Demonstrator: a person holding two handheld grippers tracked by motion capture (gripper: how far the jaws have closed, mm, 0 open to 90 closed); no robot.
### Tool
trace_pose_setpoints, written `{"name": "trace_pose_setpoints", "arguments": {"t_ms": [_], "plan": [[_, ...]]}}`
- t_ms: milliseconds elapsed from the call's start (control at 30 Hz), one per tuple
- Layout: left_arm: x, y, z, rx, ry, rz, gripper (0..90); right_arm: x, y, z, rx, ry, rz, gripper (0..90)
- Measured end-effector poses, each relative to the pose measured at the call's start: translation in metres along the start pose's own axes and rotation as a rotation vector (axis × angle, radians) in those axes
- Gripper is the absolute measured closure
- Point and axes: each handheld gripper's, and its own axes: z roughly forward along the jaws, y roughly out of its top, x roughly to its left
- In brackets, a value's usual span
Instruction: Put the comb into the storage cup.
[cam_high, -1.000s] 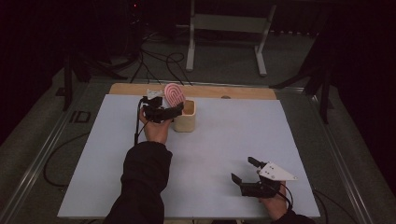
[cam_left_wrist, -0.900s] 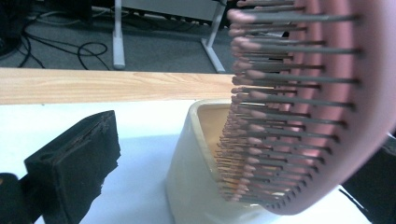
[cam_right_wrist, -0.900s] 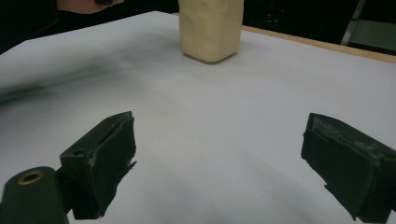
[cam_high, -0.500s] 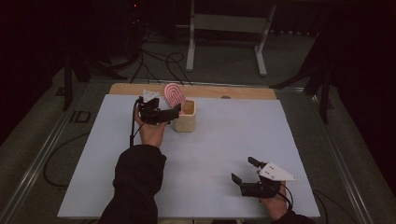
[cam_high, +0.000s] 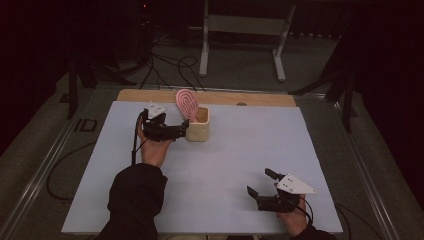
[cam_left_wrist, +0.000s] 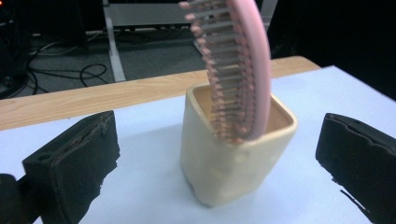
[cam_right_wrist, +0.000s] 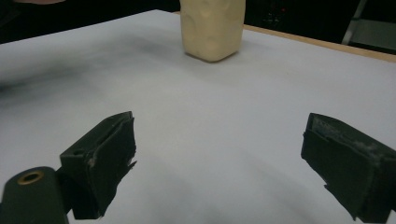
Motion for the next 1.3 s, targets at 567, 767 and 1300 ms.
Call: {"name": "trace_pose_setpoints", "arguments": {"t_ms": [567,767,1300], "plan": [[0.004,-0.026,-0.05,-0.037,-0.012,0.094,0.1,0.0,0.0,0.0,0.0,-0.002,0.0,9.7],[0.016,-0.043,-0.073,-0.041,0.002,0.099,0.0,0.0,-0.001,0.0,0.002,-0.005,0.001,9.7],[0.027,-0.1,-0.111,-0.033,-0.011,0.1,0.0,-0.003,-0.001,-0.001,0.001,-0.029,0.011,9.7]]}}
